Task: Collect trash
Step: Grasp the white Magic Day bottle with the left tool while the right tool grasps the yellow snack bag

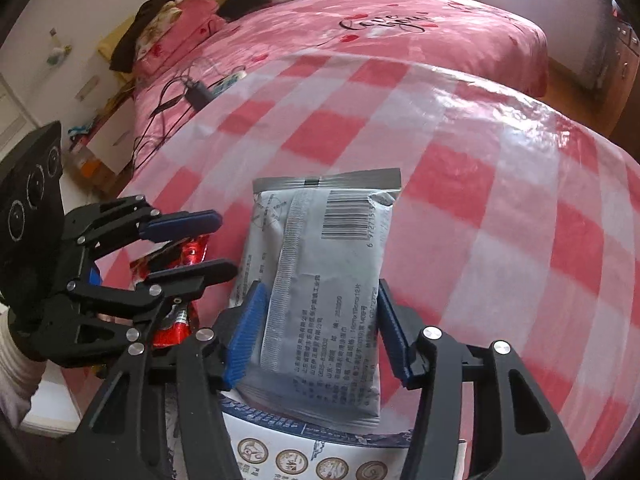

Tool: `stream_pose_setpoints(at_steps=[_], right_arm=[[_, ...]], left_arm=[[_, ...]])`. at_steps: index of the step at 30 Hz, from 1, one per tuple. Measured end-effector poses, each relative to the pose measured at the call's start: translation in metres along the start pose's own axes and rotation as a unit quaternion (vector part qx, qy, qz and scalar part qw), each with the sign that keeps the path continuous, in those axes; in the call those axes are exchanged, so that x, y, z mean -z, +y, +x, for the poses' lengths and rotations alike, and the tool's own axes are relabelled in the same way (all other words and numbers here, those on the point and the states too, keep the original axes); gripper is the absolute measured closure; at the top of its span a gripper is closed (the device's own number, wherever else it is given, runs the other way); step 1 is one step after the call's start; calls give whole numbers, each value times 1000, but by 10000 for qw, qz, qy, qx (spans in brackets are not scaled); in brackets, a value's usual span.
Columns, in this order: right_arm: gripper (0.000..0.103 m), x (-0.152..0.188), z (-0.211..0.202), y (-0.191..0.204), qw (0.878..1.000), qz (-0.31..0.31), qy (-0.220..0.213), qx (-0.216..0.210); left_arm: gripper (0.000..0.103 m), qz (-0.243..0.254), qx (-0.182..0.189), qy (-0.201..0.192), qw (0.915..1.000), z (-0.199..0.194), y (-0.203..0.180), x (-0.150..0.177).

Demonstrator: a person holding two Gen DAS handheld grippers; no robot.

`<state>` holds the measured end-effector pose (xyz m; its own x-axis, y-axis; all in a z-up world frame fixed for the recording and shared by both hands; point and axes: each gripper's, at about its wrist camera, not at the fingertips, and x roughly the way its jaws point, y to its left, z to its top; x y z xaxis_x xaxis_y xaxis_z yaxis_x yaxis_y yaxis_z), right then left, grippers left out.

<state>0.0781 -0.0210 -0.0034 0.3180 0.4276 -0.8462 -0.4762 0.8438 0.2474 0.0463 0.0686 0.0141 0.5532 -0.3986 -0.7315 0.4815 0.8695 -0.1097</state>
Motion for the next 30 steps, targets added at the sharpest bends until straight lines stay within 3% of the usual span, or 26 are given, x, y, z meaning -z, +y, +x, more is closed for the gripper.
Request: stream_pose_setpoints(at_steps=[4,7,10,15,22,25,30], right_arm=[[44,14,-22,2,9992,236,-318,85],[26,31,-59,4,9957,330,-859,138],[24,56,-88,8,9921,450,-1158,156],[20,112,-111,13,9880,820,-1264,337],[19,195,-108,32,9820,1482,-1056,505],[18,212,-104,42,9804,1601,-1026,520],[14,211,-92,58,9815,1403,-1011,821]], left_arm=[[62,-22,-146,-158,9998,-13,-3,7],[62,-146,-275,-420,9986,-30,0,11],[60,-156,-473,-647,9967,-52,0,15],[52,-128,-503,-840,9951,-94,-11,33],[41,369,68,-460,9982,-130,-52,84],[40,891,72,-268,9956,-130,-74,100],[40,1298,139,-33,9914,-117,-90,112]])
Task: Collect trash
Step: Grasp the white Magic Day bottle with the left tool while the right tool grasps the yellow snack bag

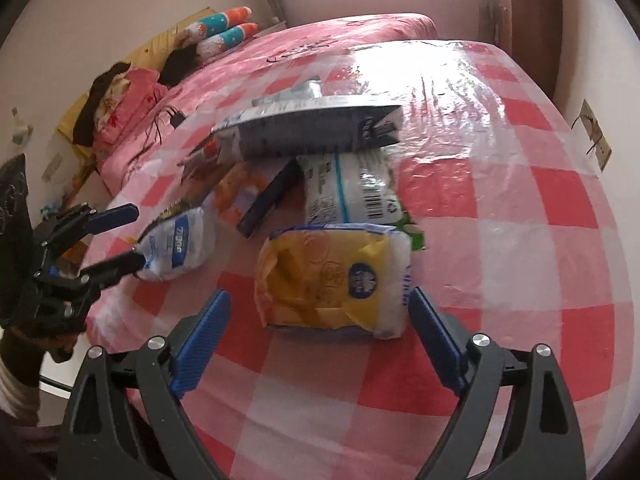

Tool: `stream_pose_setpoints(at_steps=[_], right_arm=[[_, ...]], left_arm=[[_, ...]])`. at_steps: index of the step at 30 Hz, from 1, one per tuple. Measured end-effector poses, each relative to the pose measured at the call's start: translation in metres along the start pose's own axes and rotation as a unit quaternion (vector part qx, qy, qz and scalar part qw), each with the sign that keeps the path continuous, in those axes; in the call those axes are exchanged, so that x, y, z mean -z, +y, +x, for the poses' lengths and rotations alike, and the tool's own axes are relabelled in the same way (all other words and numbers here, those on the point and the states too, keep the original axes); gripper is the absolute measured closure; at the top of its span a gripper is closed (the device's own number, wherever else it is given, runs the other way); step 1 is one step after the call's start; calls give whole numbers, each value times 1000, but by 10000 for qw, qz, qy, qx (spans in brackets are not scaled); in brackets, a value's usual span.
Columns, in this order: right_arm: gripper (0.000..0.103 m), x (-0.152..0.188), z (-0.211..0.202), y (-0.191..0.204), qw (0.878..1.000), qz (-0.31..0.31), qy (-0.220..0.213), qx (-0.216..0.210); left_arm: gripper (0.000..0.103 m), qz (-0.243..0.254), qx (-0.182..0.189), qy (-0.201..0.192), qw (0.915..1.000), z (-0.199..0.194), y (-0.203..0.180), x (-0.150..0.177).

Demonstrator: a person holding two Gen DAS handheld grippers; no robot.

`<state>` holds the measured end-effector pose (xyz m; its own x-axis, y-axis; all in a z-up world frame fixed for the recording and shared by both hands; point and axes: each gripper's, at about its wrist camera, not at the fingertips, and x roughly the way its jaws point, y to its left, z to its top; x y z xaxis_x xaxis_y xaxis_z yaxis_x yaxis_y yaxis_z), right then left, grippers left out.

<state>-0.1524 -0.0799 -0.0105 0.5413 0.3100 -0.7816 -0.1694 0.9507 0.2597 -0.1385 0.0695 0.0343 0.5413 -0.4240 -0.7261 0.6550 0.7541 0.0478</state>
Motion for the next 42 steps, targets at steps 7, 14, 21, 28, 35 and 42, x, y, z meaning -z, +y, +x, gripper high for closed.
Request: stream_pose_setpoints(at_steps=[7,14,21,28,35,42], right_arm=[[9,-2,12,13,9994,-201,33,280],[11,3,20,25,9960,-516,-21,725],[31,5,20,29,9920,-815,-100,962],[35,9,9,30,9962,-653,-93,562],[46,7,0,40,9976,-604,-85,321],[46,6,3,49,9971,-666,-78,370]], left_arm=[[40,27,117,260,9996,22,1,4],[37,-47,235,347,9991,36,-3,7],[38,-181,-37,245,9995,33,-9,9],[39,-556,-161,115,9983,23,-4,13],[39,-1027,-192,-117,9945,0,5,23],[39,-1478,-221,-285,9884,-20,21,37]])
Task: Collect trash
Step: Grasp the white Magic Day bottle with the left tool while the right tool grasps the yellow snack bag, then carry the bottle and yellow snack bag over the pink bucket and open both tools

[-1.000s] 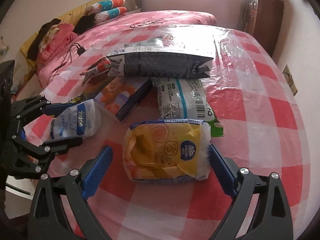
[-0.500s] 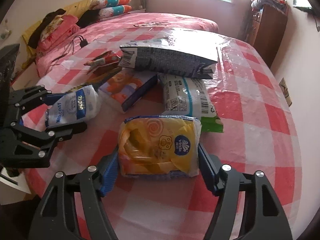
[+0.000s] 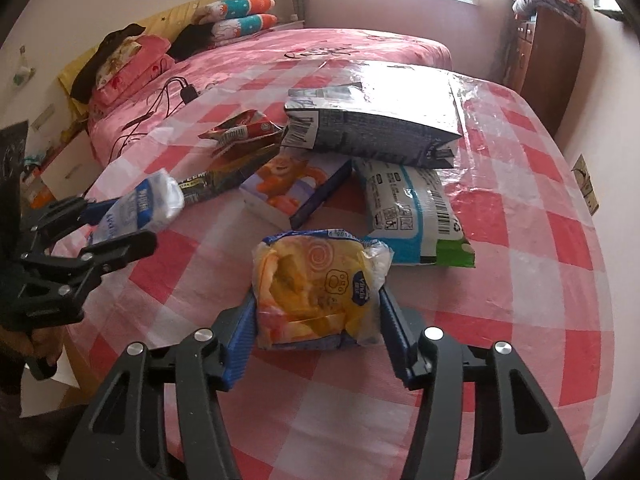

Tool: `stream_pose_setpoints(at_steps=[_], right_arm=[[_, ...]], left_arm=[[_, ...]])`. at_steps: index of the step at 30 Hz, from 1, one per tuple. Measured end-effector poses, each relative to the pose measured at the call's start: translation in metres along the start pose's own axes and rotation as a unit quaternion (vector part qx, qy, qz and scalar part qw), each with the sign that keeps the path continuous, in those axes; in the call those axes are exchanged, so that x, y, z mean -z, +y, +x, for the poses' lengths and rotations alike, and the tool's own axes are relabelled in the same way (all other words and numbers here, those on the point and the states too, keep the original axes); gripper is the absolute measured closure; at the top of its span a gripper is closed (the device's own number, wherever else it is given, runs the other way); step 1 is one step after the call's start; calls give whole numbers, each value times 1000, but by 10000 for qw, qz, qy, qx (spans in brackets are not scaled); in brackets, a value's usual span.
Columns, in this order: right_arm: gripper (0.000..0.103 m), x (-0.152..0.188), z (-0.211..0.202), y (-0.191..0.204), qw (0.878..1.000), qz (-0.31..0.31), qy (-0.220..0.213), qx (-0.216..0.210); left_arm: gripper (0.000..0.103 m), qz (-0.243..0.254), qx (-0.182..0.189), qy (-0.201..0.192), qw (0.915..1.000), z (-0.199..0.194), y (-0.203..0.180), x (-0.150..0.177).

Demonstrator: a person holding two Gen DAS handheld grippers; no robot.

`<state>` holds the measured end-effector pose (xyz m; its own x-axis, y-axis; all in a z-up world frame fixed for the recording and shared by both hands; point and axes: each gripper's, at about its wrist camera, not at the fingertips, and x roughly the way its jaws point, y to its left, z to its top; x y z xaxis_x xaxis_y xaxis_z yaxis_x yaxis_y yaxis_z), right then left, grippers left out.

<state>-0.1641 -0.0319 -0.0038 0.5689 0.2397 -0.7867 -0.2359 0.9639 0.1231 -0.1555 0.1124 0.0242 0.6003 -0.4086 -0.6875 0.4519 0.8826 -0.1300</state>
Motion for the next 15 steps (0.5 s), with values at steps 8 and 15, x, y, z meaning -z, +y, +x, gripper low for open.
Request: stream_pose_setpoints(at_steps=[8,15], right_arm=[[48,-3,1,17,9991,-51,-15,-419],[49,-9,1,42,9972,-192,-29,-719]], left_arm=[[39,-530,-52,-138,9985,-23,21,14],[39,-909,-153,-230,9955,-36,41,26]])
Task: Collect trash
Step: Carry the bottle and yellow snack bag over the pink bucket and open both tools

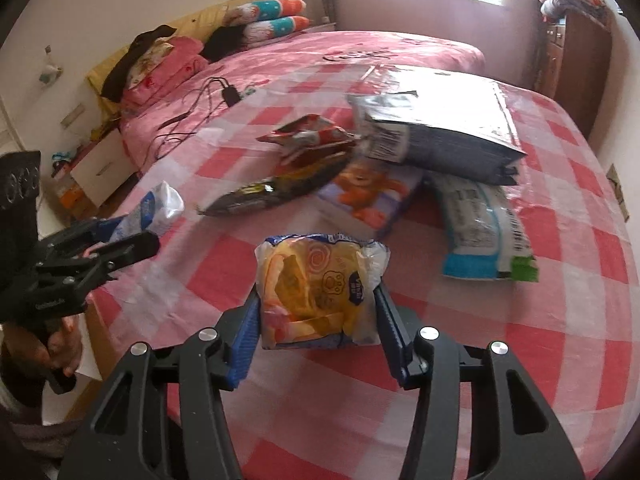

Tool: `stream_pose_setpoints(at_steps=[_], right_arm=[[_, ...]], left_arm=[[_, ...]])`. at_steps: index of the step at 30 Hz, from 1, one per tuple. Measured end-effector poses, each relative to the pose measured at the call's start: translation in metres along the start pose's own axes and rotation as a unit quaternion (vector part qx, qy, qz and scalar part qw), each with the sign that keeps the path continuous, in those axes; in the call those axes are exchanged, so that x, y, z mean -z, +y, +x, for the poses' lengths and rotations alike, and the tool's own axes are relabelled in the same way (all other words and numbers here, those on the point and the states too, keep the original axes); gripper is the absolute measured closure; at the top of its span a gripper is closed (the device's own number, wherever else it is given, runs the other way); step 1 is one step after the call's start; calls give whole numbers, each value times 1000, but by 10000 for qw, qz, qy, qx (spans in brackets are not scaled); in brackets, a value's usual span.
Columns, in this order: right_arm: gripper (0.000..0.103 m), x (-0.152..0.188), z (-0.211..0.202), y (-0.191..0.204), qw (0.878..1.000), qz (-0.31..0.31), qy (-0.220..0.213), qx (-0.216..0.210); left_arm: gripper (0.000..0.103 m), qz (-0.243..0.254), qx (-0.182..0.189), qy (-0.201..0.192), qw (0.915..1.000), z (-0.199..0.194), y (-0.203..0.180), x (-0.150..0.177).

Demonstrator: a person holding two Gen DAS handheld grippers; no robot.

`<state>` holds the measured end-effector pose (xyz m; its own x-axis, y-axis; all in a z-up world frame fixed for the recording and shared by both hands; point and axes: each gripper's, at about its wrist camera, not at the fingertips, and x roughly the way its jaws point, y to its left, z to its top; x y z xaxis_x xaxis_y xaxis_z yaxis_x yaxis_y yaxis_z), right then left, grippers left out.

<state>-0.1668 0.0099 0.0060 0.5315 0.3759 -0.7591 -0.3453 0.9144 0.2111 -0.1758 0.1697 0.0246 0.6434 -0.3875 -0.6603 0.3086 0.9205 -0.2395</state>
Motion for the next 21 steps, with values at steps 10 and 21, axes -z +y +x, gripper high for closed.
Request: stream_pose_setpoints(at_steps=[10,21], right_arm=[[49,-35,14,59,9953,-282,93,-918],[49,-89,63,190,9593,-1025,406,-2602]], left_arm=[[39,-577,-506,-261,9967,-28,47,10],[39,-1744,-1809,-493,9666,-74,145,38]])
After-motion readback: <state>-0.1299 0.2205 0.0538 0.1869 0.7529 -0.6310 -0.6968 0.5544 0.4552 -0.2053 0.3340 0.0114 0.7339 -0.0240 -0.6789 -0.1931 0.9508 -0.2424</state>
